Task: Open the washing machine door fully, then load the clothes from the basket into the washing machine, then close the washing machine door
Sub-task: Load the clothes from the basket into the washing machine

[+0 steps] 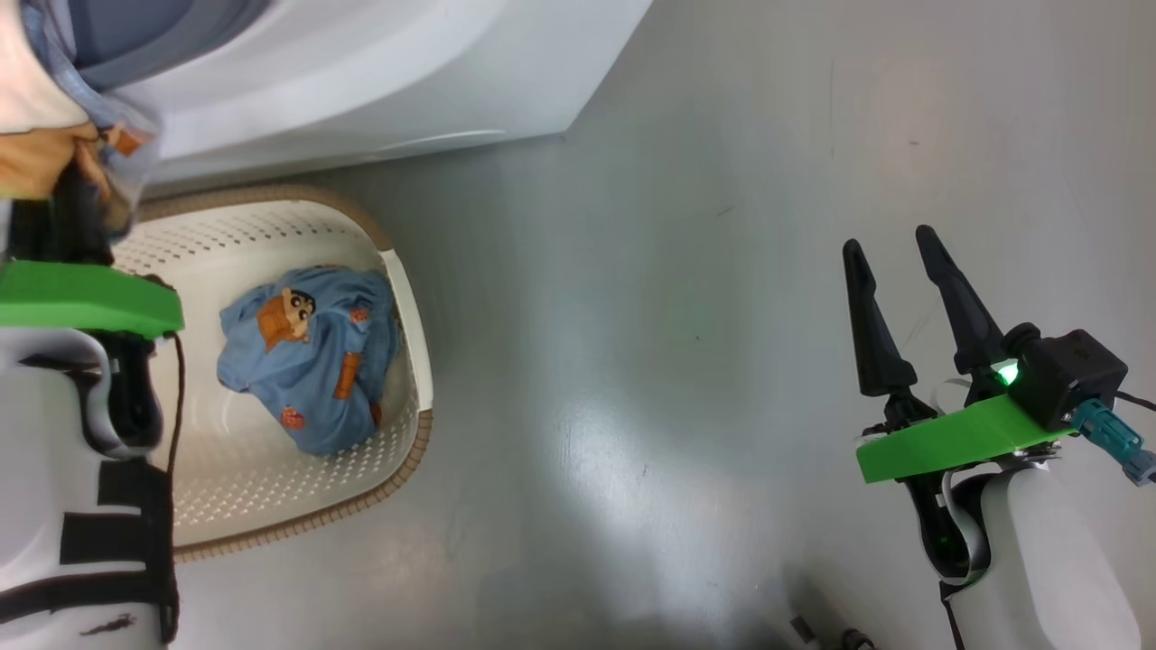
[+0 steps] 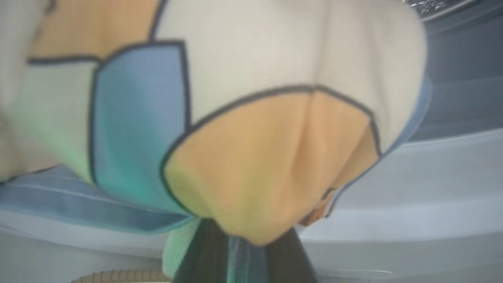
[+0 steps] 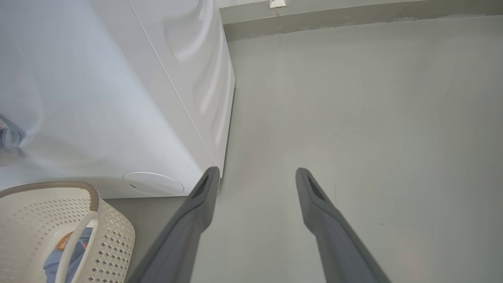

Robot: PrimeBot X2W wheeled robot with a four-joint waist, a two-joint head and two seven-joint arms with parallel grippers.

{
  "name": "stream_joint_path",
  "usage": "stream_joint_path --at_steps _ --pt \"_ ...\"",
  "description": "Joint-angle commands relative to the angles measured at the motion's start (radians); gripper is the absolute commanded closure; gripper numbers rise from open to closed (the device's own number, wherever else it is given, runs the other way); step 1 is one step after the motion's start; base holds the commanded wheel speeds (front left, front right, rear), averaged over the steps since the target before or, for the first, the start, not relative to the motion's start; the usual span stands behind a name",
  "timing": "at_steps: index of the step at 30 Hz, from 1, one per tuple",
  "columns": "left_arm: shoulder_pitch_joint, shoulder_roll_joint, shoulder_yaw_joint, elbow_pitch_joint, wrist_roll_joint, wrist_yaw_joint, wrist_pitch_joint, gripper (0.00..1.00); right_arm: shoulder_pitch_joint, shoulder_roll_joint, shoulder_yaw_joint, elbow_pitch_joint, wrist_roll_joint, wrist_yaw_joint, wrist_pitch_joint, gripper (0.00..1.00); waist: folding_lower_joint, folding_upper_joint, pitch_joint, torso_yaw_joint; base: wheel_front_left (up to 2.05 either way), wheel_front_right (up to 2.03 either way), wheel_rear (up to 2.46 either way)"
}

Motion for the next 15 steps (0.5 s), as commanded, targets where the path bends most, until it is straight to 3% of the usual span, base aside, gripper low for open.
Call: stream_joint_path --at_steps 1,7,15 --pt "0.023 0.045 0.01 -0.034 -0.014 -0.002 -0.006 1.0 0.01 0.006 0.019 -0.016 -0.001 0.002 -0.005 0.0 0.0 -0.0001 -0.011 0.003 0.0 0.0 0.0" --pt "0.092 0.063 -0.032 -0.129 -0.063 -0.003 -0.006 1.0 0.016 0.009 0.02 -0.001 0.007 0.002 -0.005 0.0 0.0 -0.0001 -0.061 0.015 0.0 0.0 0.0" --pt "0.156 0.089 -0.038 -0.258 0.012 -0.003 -0.006 1.0 0.03 0.011 0.027 0.017 0.014 0.002 -0.005 0.0 0.0 -0.0001 -0.127 0.025 0.0 0.0 0.0"
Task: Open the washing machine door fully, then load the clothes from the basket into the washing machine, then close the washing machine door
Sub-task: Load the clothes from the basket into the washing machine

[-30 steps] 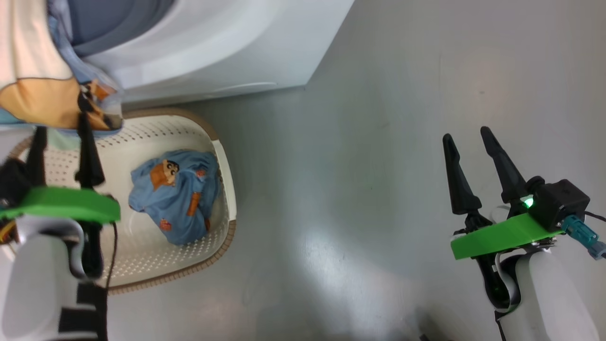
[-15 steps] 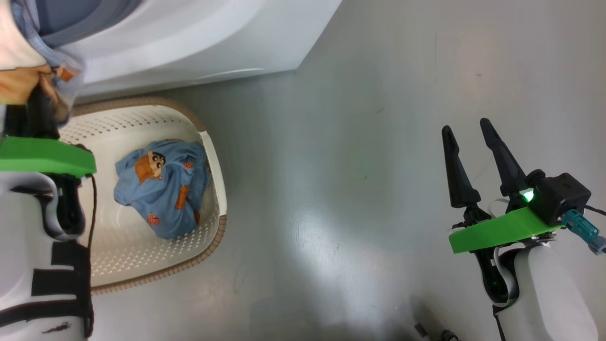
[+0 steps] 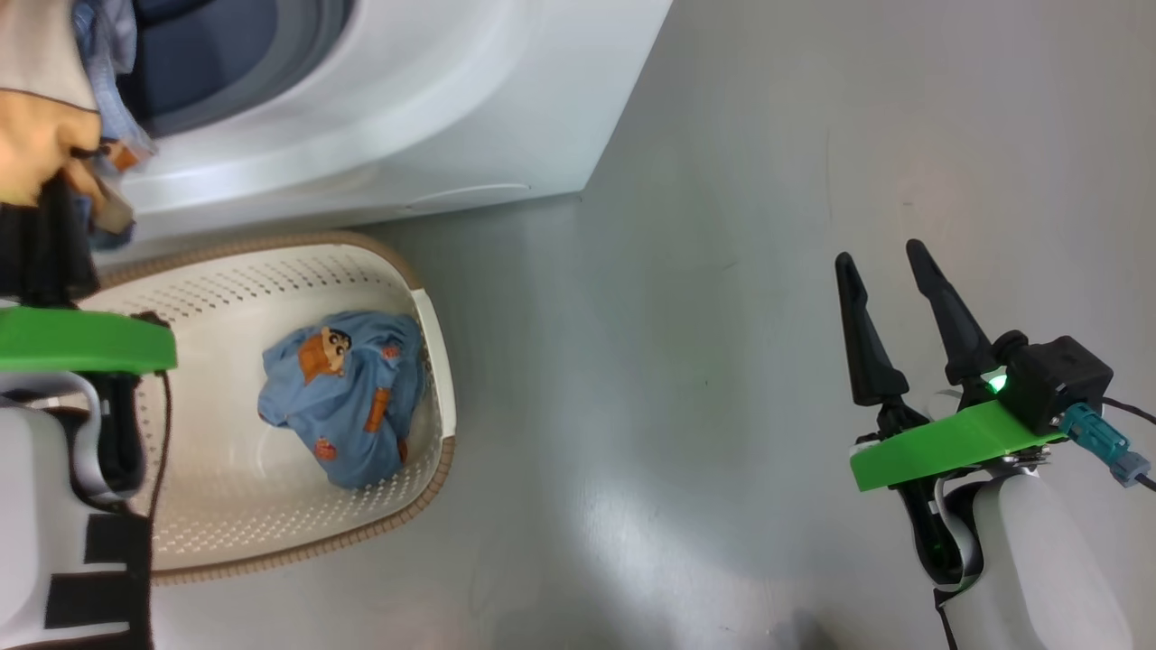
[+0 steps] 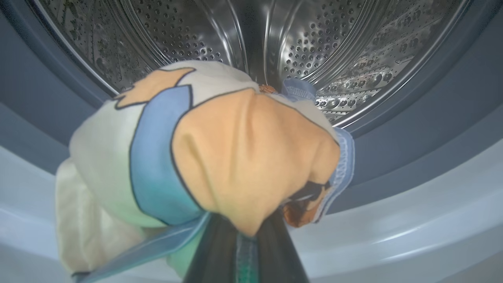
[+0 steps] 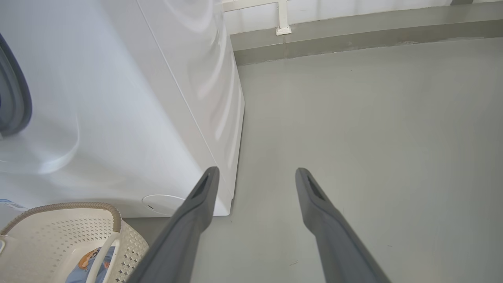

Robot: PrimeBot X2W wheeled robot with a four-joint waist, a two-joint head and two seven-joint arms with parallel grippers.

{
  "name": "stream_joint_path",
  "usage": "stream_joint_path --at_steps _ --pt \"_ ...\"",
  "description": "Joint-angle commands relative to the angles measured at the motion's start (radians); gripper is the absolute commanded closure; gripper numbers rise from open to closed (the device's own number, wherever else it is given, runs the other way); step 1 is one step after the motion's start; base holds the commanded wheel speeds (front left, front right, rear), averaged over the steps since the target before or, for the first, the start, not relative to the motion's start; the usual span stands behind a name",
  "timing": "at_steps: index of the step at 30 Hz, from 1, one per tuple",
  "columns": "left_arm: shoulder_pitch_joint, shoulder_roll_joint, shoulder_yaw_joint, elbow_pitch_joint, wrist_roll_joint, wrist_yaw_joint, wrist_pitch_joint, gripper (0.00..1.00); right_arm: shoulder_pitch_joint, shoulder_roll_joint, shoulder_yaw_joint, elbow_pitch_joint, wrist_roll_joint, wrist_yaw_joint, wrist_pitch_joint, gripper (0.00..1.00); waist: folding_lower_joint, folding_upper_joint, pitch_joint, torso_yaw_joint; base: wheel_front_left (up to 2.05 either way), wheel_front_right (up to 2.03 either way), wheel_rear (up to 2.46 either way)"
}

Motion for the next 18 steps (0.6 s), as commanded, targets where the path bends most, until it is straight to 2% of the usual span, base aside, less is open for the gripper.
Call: stream_joint_path --at_steps 1,9,18 --pt "0.019 0.049 0.023 -0.038 0.024 -0.003 -0.006 1.0 0.028 0.008 0.025 -0.015 0.006 0.002 -0.005 0.0 0.0 0.0 -0.022 0.003 0.0 0.0 0.0" --pt "-0.091 0.127 -0.023 -0.007 0.103 -0.003 0.001 1.0 0.033 0.01 0.041 -0.006 0.023 0.002 -0.005 0.0 0.0 0.0 -0.038 -0.023 0.0 0.0 0.0" --pt "-0.29 0.198 -0.049 0.083 0.108 -0.003 0.074 1.0 0.032 0.012 0.042 -0.01 0.041 0.002 -0.005 0.0 0.0 0.0 -0.01 -0.065 0.0 0.0 0.0"
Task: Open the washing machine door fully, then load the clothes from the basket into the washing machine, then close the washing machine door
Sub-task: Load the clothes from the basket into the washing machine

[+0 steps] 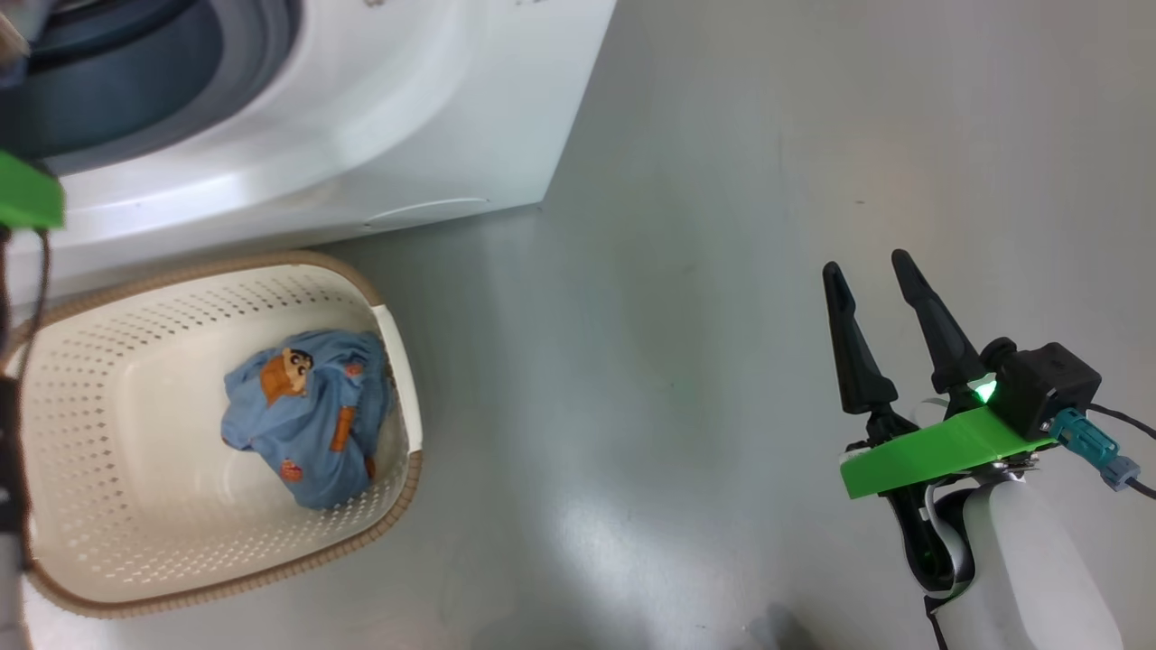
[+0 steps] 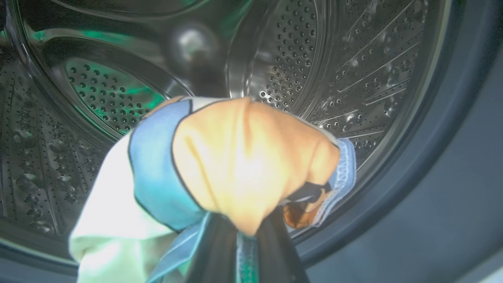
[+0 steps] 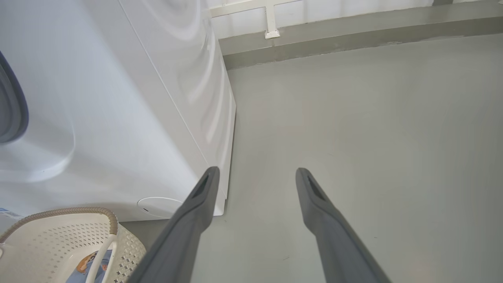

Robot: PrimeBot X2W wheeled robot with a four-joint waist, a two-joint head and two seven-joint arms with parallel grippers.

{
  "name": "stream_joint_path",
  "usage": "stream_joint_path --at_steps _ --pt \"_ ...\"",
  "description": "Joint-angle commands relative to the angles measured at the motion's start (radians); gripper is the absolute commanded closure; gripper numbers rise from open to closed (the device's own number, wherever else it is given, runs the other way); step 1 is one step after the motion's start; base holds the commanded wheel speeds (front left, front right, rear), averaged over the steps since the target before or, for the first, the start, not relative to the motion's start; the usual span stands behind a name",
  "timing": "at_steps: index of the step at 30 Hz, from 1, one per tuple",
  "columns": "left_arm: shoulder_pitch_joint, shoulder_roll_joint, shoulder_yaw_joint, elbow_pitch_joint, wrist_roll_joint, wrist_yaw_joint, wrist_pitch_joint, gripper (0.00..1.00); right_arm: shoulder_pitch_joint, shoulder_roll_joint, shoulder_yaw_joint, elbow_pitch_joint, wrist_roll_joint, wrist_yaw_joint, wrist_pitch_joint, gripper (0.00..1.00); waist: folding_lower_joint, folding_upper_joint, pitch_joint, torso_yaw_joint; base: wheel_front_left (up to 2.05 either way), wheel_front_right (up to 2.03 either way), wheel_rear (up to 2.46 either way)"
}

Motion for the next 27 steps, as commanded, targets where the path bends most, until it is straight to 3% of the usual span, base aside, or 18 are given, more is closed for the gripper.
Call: stream_joint_path --at_steps 1,7,18,27 --pt "-0.039 0.059 0.018 -0.01 -0.002 -0.002 0.012 1.0 0.024 0.006 0.023 -0.021 0.015 0.002 -0.005 0.0 0.0 0.0 0.013 -0.014 0.0 0.0 0.0" --pt "-0.148 0.087 0.008 0.073 -0.034 -0.002 0.083 1.0 0.018 0.006 0.026 -0.028 0.032 0.002 -0.005 0.0 0.0 0.0 0.043 -0.029 0.0 0.0 0.0" --pt "-0.286 0.115 -0.027 0.196 -0.034 -0.002 0.097 1.0 0.018 0.006 0.017 -0.036 0.04 0.002 -0.005 0.0 0.0 0.0 0.117 -0.033 0.0 0.0 0.0" --pt "-0.408 0.143 -0.09 0.263 0.001 -0.002 0.007 1.0 0.015 0.006 0.026 -0.041 0.041 0.002 -0.005 0.0 0.0 0.0 0.179 -0.032 0.0 0.0 0.0"
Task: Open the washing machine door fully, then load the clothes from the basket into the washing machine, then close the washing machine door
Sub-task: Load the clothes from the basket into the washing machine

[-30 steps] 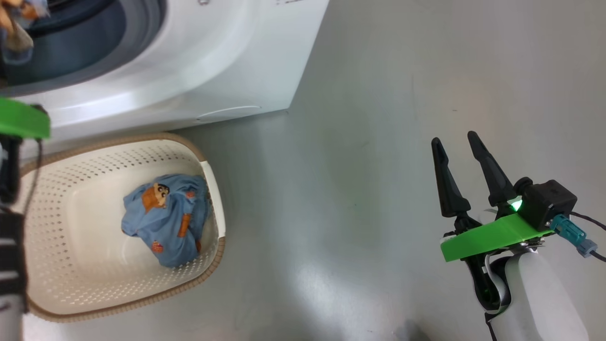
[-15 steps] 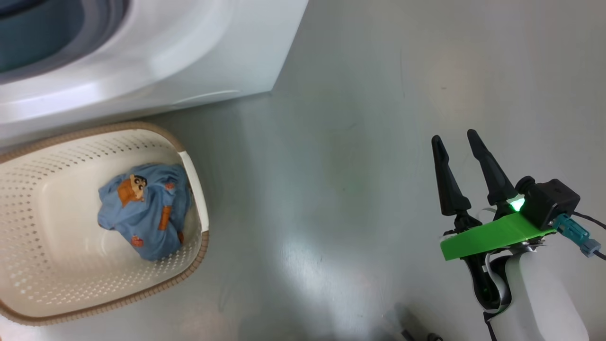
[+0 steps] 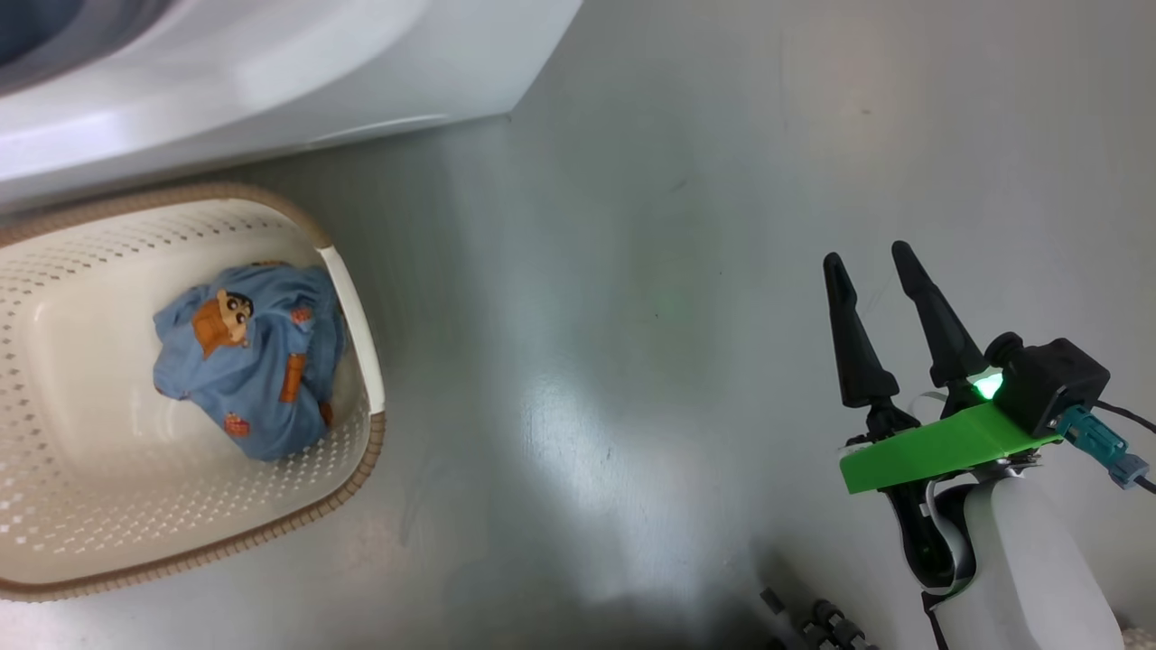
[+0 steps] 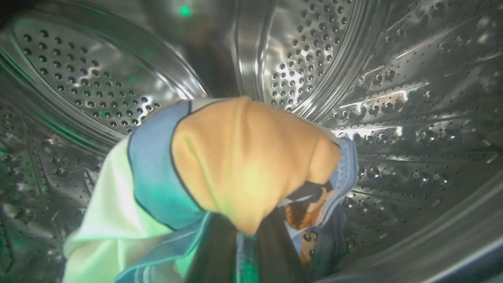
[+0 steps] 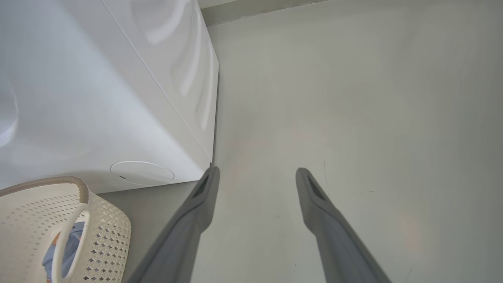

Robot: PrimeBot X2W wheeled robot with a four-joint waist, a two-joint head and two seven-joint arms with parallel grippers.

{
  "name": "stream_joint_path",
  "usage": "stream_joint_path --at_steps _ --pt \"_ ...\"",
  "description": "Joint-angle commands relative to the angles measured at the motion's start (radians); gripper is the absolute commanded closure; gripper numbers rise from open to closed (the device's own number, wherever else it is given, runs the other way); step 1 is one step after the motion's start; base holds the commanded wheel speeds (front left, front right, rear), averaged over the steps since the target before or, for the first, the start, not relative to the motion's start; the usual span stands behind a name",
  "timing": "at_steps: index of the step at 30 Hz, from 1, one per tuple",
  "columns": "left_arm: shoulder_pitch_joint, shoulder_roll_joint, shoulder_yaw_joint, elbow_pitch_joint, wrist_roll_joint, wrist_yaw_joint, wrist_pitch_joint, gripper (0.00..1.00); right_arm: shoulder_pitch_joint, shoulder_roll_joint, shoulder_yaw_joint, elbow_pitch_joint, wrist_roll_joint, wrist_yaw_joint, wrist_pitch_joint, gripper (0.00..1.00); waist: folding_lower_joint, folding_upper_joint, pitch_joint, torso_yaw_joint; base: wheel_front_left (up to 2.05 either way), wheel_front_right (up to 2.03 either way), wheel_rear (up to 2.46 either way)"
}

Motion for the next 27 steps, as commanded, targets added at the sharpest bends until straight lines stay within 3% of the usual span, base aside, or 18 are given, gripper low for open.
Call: stream_joint_path --at_steps 1,12,13,14,15,27 --pt "-0.034 0.059 -0.001 -0.025 0.014 -0.002 -0.041 1.0 0.018 0.004 0.021 -0.022 0.006 0.002 -0.005 0.0 0.0 0.0 0.018 0.0 0.0 0.0 0.0" --pt "-0.085 0.056 -0.036 0.017 0.029 -0.001 -0.101 1.0 0.013 0.004 0.029 -0.027 0.001 0.002 -0.005 0.0 0.0 0.0 0.035 -0.009 0.0 0.0 0.0" --pt "-0.085 0.056 -0.033 0.028 0.025 -0.001 -0.101 0.83 0.013 0.004 0.03 -0.027 0.003 0.002 -0.005 0.0 0.0 0.0 0.036 -0.009 0.0 0.0 0.0" --pt "-0.087 0.055 -0.029 0.036 0.02 -0.001 -0.101 0.46 0.013 0.004 0.03 -0.027 0.003 0.002 -0.005 0.0 0.0 0.0 0.036 -0.008 0.0 0.0 0.0" --pt "-0.087 0.053 -0.025 0.041 0.015 0.001 -0.102 0.0 0.012 0.004 0.029 -0.026 0.003 0.002 -0.005 0.0 0.0 0.0 0.037 -0.007 0.0 0.0 0.0" --pt "-0.023 0.017 0.01 0.03 -0.01 0.014 -0.102 0.0 -0.001 0.004 0.014 -0.016 -0.008 0.002 -0.005 0.0 0.0 0.0 -0.005 0.023 0.0 0.0 0.0"
